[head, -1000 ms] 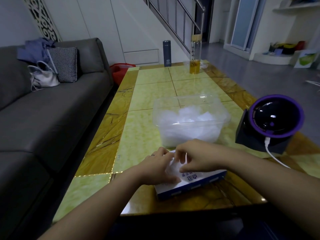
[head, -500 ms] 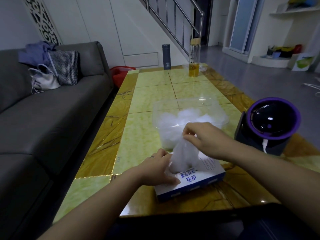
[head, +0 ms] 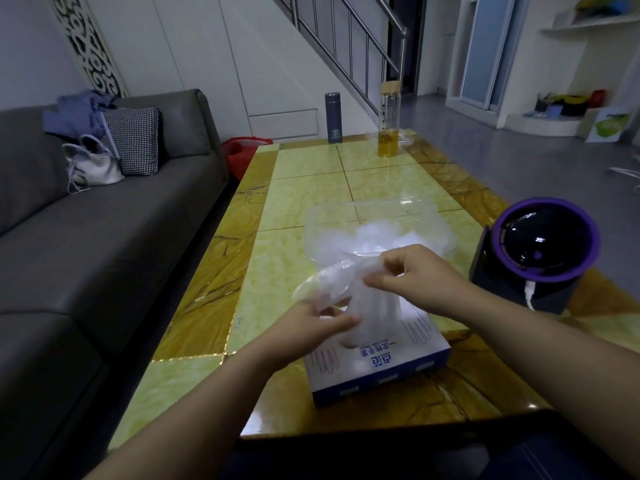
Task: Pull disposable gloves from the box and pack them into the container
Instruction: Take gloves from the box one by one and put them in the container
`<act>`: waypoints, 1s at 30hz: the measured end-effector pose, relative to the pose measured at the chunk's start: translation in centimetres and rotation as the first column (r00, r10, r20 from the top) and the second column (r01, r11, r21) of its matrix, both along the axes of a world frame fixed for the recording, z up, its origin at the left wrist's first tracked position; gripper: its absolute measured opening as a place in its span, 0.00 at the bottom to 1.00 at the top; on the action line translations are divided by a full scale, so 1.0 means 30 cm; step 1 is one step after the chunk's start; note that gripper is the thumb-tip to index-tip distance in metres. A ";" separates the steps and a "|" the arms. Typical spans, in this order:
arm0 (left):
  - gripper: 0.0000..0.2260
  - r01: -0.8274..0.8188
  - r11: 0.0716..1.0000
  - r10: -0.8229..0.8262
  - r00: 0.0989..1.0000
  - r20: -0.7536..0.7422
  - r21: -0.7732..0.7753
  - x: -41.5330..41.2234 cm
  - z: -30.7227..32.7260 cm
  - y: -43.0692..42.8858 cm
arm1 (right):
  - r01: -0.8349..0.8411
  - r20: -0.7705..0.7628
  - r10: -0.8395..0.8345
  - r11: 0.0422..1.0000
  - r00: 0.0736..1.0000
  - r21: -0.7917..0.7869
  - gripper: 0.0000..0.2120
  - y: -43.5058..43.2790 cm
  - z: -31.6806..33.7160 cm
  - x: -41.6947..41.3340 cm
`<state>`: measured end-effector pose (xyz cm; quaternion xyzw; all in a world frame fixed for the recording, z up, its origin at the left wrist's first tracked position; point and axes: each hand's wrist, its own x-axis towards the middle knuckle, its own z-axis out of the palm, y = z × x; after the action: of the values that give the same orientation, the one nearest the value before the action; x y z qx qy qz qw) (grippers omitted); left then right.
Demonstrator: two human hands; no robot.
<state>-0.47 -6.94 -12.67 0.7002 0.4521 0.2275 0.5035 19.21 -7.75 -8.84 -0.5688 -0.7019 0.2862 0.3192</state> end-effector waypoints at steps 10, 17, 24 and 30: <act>0.09 -0.254 0.965 0.259 0.896 0.361 -0.061 0.032 0.028 0.011 | -0.094 -0.399 -0.043 0.943 0.916 -0.318 0.16 -0.003 -0.026 0.010; 0.10 -0.201 0.900 0.406 0.710 0.576 -0.387 0.034 0.044 0.021 | -0.069 -0.455 -0.062 0.962 0.888 -0.266 0.09 -0.008 -0.049 0.003; 0.12 -0.346 0.893 0.446 0.771 0.455 -0.289 0.017 0.042 0.006 | -0.063 -0.745 -0.195 0.951 0.638 -0.303 0.10 0.007 -0.043 -0.006; 0.10 0.361 0.794 0.051 0.761 -0.646 0.488 0.004 -0.042 0.002 | -0.001 -0.809 -0.322 0.929 0.491 -0.370 0.09 0.007 -0.057 -0.006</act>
<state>-0.35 -6.88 -13.93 0.8916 0.4374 0.0630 0.0990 19.04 -7.55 -10.56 -0.4592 -0.3366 0.6085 0.5528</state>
